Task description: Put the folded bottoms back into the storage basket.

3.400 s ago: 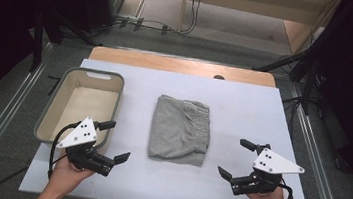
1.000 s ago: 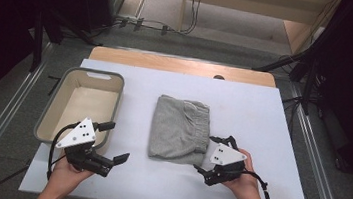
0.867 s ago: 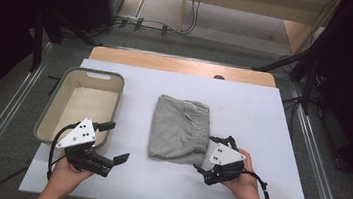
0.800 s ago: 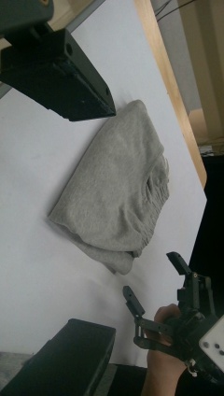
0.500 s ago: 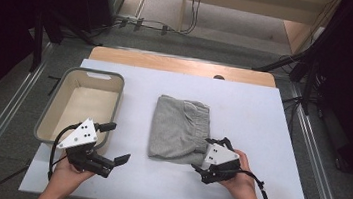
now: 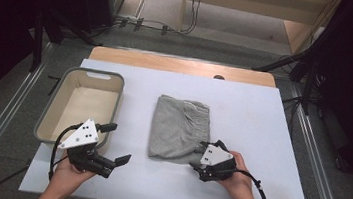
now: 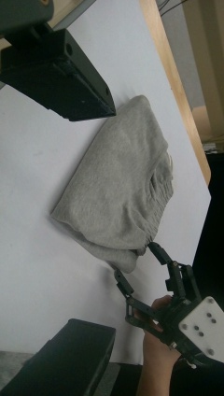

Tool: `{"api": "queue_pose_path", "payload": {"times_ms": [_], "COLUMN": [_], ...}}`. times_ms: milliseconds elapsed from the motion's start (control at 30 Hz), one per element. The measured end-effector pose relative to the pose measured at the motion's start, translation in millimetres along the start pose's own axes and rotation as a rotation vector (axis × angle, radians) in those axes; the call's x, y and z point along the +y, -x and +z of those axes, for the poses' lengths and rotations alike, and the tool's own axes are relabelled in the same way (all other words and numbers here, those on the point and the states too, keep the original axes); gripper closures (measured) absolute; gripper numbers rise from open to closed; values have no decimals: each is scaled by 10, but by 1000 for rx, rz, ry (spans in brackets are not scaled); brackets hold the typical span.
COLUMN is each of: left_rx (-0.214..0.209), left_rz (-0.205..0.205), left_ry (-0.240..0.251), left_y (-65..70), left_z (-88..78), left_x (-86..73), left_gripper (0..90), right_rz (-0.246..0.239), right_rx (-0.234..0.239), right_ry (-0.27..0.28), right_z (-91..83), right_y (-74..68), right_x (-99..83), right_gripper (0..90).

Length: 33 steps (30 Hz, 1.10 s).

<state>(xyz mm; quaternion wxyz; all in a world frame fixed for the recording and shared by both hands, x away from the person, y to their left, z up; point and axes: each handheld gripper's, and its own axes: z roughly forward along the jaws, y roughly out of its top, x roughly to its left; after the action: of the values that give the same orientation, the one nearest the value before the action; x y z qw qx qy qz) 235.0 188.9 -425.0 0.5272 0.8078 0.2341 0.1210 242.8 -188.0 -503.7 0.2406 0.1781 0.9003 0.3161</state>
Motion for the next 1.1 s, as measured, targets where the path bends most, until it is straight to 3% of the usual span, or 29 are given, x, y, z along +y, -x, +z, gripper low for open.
{"api": "queue_pose_path", "payload": {"times_ms": [300, 567, 733, 1000, 1100], "left_rx": [-2, -7, -8, -10, -12], "left_rz": [-2, 0, 2, 1, 1], "left_ry": [-1, -8, -8, -11, -9], "left_y": [-5, 1, 11, 11, 18], "left_z": [9, 23, 25, 27, 38], "left_x": [-5, -8, -7, -10, -9], "left_gripper": [0, 0, 0, 0, 0], "right_rz": [-18, 13, 24, 33, 39], "right_rx": [-5, 3, -31, -58, -47], "right_ry": [-26, -21, -25, -24, -23], "right_z": [80, 101, 141, 148, 145], "right_y": [8, 34, 75, 34, 43], "right_x": [-29, -38, -49, -52, -60], "right_gripper": [305, 355, 540, 537, 536]}}
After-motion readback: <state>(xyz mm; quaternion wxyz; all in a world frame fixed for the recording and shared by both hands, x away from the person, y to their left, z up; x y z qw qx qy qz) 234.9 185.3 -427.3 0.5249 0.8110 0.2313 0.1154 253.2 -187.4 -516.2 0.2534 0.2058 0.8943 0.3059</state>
